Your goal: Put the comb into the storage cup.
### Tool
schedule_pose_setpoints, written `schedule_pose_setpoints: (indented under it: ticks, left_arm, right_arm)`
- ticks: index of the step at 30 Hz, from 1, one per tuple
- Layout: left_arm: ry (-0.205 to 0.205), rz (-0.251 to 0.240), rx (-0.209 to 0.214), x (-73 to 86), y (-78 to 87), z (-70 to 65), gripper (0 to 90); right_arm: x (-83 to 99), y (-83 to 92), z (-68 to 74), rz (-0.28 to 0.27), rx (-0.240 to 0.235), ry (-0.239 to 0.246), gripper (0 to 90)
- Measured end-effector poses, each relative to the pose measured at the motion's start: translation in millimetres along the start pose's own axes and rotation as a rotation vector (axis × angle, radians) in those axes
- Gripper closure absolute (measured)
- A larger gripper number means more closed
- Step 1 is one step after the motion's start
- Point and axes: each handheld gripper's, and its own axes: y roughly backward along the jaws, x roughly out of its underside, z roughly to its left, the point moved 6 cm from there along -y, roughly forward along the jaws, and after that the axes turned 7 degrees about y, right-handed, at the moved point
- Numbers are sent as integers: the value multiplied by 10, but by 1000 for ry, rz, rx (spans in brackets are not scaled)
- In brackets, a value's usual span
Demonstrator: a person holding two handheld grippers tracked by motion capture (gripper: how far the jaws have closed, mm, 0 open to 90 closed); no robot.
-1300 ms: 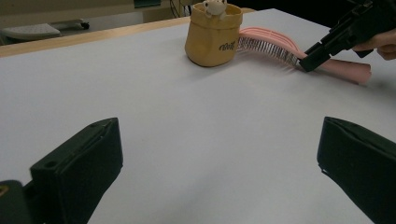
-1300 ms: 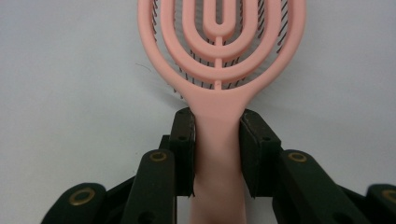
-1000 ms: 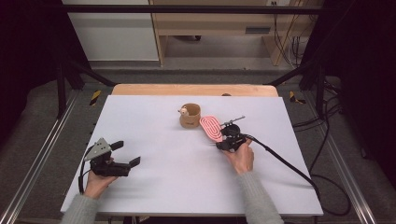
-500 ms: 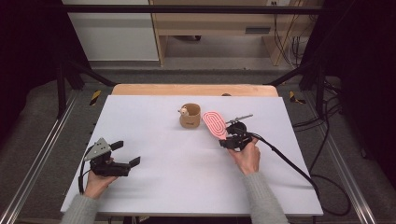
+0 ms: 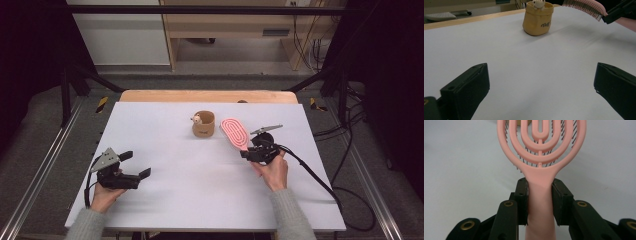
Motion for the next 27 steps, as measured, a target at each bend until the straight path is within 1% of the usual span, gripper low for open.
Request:
schedule_pose_setpoints:
  ticks: [1, 5, 7, 9, 10, 12, 15, 16, 18, 21, 22, 26, 27]
  left_arm:
    - [0, 1, 1, 1, -1, -1, 1]
    - [-3, 2, 2, 0, -4, -11, 0]
    - [-2, 1, 2, -3, -4, -12, 1]
    - [0, 1, 1, -3, -4, -12, 1]
    - [1, 1, 1, -3, -3, -14, 1]
    - [0, 0, 2, -6, -3, -17, 1]
    - [0, 0, 2, -8, -4, -21, 1]
    - [-1, -1, 2, -9, -4, -23, 1]
    - [1, -1, 3, -11, -6, -27, 1]
    - [-2, 1, 4, -12, -10, -36, 1]
    - [-2, 2, 4, -12, -12, -39, 1]
    - [-1, 2, 8, -16, -17, -53, 1]
    - [0, 2, 9, -18, -17, -57, 0]
  right_arm:
    - [0, 0, 0, 0, 0, 0, 698]
    - [16, 41, 31, -23, -29, 17, 698]
    - [20, 53, 45, -32, -36, 35, 698]
    - [20, 59, 74, -45, -53, 51, 698]
    - [20, 59, 74, -45, -53, 51, 698]
    - [32, 71, 104, -46, -66, 68, 697]
    - [31, 80, 117, -55, -73, 71, 697]
    - [33, 87, 131, -62, -82, 80, 698]
    - [35, 90, 144, -65, -89, 79, 698]
    - [43, 94, 170, -71, -103, 95, 697]
    - [41, 99, 184, -81, -109, 98, 697]
    - [42, 105, 208, -94, -123, 110, 697]
    - [46, 101, 227, -95, -134, 113, 697]
